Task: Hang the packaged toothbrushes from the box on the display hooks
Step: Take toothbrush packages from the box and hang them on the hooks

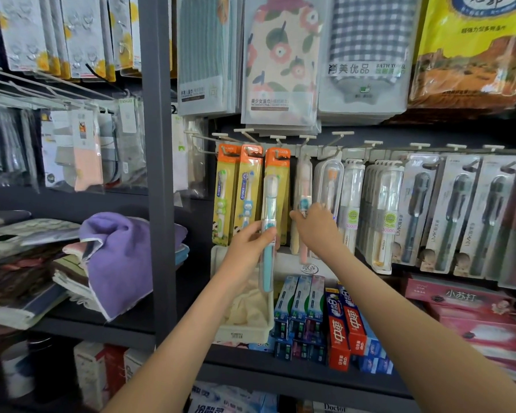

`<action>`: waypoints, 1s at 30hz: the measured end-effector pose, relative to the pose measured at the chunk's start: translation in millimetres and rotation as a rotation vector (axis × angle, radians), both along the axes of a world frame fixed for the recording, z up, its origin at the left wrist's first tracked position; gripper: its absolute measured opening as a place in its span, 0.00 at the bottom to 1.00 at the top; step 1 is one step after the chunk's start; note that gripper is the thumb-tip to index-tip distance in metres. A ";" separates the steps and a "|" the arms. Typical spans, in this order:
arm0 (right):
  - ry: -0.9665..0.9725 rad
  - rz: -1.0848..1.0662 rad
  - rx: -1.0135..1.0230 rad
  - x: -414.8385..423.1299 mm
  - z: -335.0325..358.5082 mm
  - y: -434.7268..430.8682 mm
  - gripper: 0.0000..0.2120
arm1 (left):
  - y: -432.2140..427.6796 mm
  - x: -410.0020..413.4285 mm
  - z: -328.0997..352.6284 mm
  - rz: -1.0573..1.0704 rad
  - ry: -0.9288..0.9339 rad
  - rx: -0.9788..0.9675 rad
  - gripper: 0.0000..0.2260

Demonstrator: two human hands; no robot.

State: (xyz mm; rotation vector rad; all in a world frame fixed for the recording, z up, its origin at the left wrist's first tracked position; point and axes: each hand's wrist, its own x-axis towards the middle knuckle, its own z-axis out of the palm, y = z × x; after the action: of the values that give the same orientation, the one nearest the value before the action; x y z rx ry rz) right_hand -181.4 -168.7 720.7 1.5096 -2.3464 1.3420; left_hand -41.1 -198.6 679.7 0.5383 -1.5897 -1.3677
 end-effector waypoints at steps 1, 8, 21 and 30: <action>0.023 -0.005 -0.007 0.5 -2.2 0.7 0.18 | -0.4 -0.9 0.0 0.000 -0.006 0.000 0.04; 0.051 0.032 0.038 3.9 1.1 0.7 0.19 | -3.3 -9.9 3.0 0.014 -0.041 -0.020 0.04; -0.049 -0.033 0.130 -1.4 0.6 -23.5 0.15 | -15.1 2.4 -4.8 0.053 -0.045 -0.036 0.05; -0.101 0.011 -0.005 -5.4 -6.6 -19.8 0.19 | -18.9 -4.2 -4.2 0.037 -0.060 -0.044 0.04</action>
State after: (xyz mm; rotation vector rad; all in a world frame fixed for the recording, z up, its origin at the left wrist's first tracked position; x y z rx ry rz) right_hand -186.8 -188.5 714.0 1.4891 -2.3946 1.4582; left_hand -45.2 -217.5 675.6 0.5843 -1.6464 -1.2974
